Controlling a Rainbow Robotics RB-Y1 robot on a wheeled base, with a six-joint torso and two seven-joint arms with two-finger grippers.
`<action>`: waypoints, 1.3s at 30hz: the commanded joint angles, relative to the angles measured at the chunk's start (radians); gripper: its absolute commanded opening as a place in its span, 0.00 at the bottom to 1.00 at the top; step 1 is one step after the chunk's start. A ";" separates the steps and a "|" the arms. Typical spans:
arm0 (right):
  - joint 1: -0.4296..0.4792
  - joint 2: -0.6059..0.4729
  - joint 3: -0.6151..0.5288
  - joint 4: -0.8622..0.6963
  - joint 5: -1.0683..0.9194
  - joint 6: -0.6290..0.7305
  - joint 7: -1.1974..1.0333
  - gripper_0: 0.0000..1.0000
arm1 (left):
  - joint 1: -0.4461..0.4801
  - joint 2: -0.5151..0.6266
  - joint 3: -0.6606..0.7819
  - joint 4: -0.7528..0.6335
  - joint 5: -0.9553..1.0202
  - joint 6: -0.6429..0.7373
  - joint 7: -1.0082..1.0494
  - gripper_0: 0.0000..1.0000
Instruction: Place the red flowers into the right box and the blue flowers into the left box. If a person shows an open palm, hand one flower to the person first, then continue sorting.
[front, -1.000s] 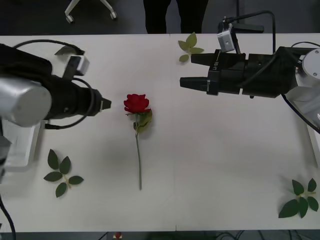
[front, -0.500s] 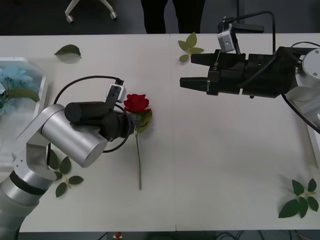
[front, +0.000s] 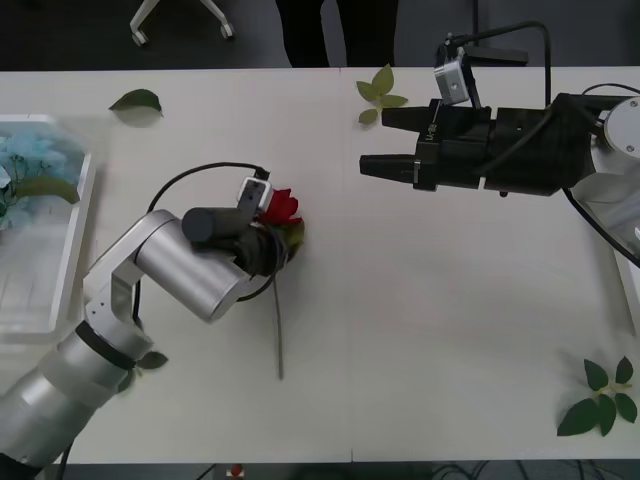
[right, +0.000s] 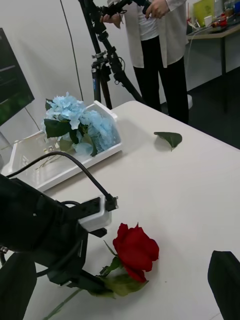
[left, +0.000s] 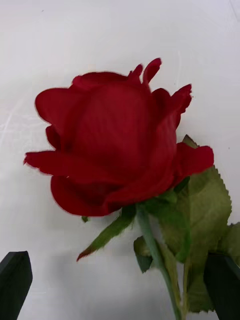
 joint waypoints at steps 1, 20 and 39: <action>-0.015 -0.018 -0.014 -0.025 -0.002 0.003 0.036 1.00 | -0.041 -0.030 0.002 0.020 -0.018 -0.008 -0.011 1.00; -0.015 -0.020 -0.014 -0.024 0.000 0.003 0.032 1.00 | -0.073 -0.052 -0.021 0.102 -0.059 -0.013 -0.019 0.54; -0.015 -0.022 -0.014 -0.024 -0.002 0.003 0.032 1.00 | -0.070 -0.052 -0.024 0.105 -0.065 -0.013 -0.026 0.00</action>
